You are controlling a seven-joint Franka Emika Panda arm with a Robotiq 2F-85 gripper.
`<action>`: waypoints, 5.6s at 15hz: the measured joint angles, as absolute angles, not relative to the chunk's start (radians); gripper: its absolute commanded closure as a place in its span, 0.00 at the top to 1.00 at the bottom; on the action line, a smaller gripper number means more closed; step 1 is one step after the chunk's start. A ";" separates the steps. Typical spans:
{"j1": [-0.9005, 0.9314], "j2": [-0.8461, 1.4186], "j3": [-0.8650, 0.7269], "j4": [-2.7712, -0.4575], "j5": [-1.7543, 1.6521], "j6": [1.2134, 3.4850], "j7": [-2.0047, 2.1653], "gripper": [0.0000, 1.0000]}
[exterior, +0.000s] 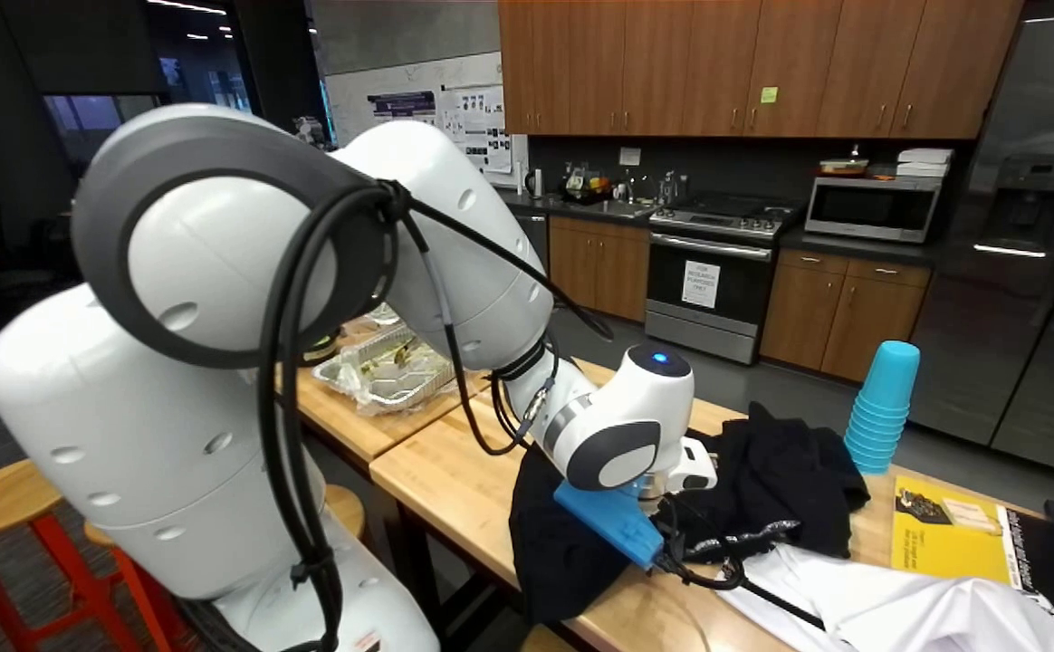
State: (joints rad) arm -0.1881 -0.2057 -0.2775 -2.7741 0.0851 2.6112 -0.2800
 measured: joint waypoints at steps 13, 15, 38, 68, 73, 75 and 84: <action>-0.180 -0.196 -0.234 -2.771 0.088 2.624 -0.201 0.01; -0.179 -0.212 -0.234 -2.770 0.098 2.614 -0.201 0.01; -0.154 -0.346 -0.173 -2.611 0.239 2.339 0.077 0.01; -0.101 -0.060 -0.033 -2.299 0.271 2.355 0.445 0.01; -0.069 0.015 -0.026 -2.236 0.223 2.355 0.519 0.01; -0.052 0.043 -0.021 -2.213 0.201 2.353 0.552 0.01; -0.015 0.199 -0.027 -2.034 0.108 2.188 0.663 0.55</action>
State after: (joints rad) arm -0.0151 0.1990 -0.0265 -2.0340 0.1081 2.1877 0.6627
